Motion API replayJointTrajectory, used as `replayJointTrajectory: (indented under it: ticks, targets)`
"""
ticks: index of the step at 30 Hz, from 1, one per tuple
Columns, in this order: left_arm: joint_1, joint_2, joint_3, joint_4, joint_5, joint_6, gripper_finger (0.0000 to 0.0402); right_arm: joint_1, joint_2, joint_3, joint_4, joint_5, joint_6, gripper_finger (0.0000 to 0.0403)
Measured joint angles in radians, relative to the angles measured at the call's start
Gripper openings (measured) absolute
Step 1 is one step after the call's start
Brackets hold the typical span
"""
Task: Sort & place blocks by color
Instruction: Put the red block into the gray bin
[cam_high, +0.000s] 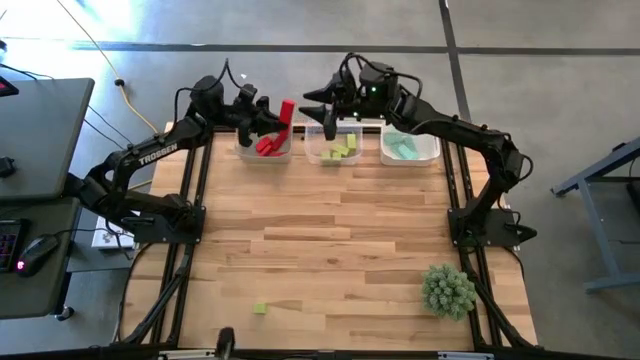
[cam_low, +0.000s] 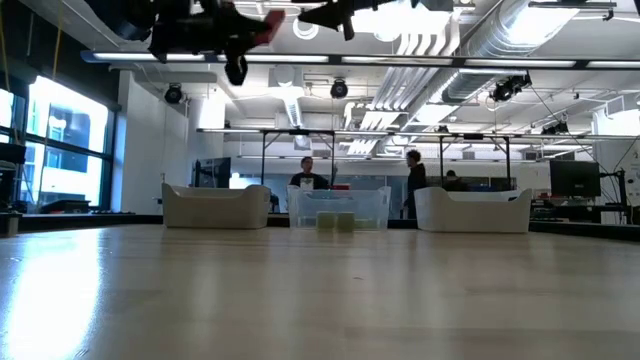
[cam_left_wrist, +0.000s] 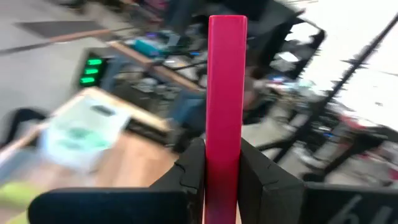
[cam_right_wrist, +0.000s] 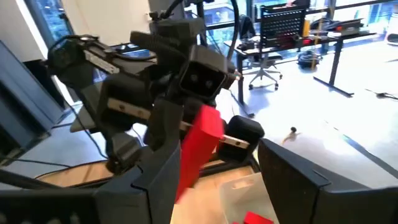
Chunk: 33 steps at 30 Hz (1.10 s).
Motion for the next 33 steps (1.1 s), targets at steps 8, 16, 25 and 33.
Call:
replayJointTrajectory:
  ticks: [8,16,25,33]
  targets:
    - [0.047,0.000,0.000,-0.319,-0.297,0.248,0.0033,-0.062,0.000,0.000,-0.032,0.000,-0.002,0.0201]
    - [0.059,0.000,0.000,-0.602,-0.594,0.415,0.0033,-0.104,0.000,0.000,-0.102,-0.002,-0.007,0.0201]
    - [0.060,0.076,0.000,-0.682,-0.775,0.435,0.0037,-0.118,0.000,0.000,-0.147,-0.002,-0.055,0.0201]
    - [0.060,0.196,0.000,-0.698,-0.843,0.424,0.0040,-0.118,0.000,0.000,-0.175,-0.002,-0.055,0.0201]
